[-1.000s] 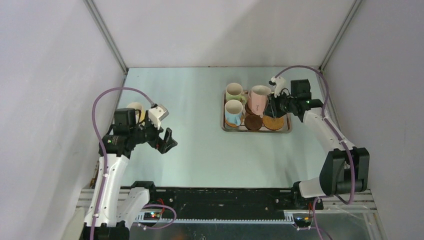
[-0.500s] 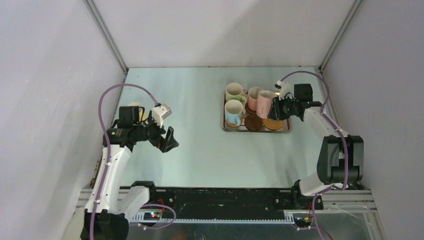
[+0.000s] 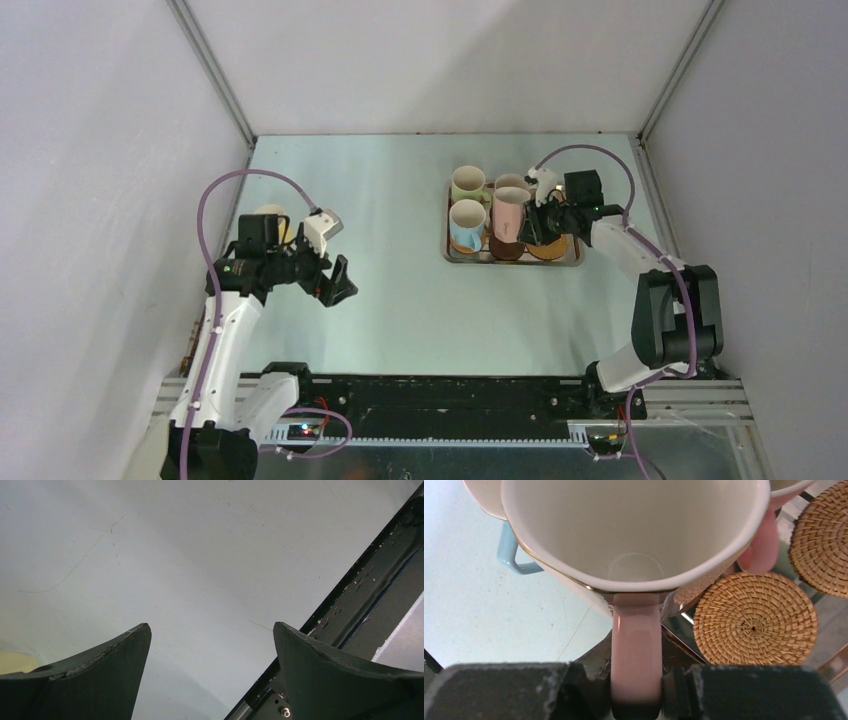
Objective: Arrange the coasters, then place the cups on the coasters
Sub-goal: Place the cup on the coaster.
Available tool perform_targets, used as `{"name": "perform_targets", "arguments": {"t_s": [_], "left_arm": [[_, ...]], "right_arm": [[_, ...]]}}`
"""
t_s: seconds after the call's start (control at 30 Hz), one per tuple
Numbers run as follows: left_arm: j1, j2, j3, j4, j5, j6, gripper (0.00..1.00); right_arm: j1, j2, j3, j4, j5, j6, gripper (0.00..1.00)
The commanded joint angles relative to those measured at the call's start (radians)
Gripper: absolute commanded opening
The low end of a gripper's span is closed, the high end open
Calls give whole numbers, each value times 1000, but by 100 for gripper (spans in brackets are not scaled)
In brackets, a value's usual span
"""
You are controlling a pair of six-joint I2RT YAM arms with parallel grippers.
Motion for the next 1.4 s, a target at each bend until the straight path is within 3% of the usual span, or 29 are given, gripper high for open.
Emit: {"name": "perform_targets", "arguments": {"t_s": [0.0, 0.97, 1.37], "left_arm": [[7, -12, -2, 22, 27, 30, 100], [7, -7, -3, 13, 43, 45, 100], [7, 3, -2, 7, 48, 50, 100]], "right_arm": [[20, 7, -1, 125, 18, -29, 0], [78, 70, -13, 144, 106, -84, 0], [108, 26, -99, 272, 154, -120, 0]]}}
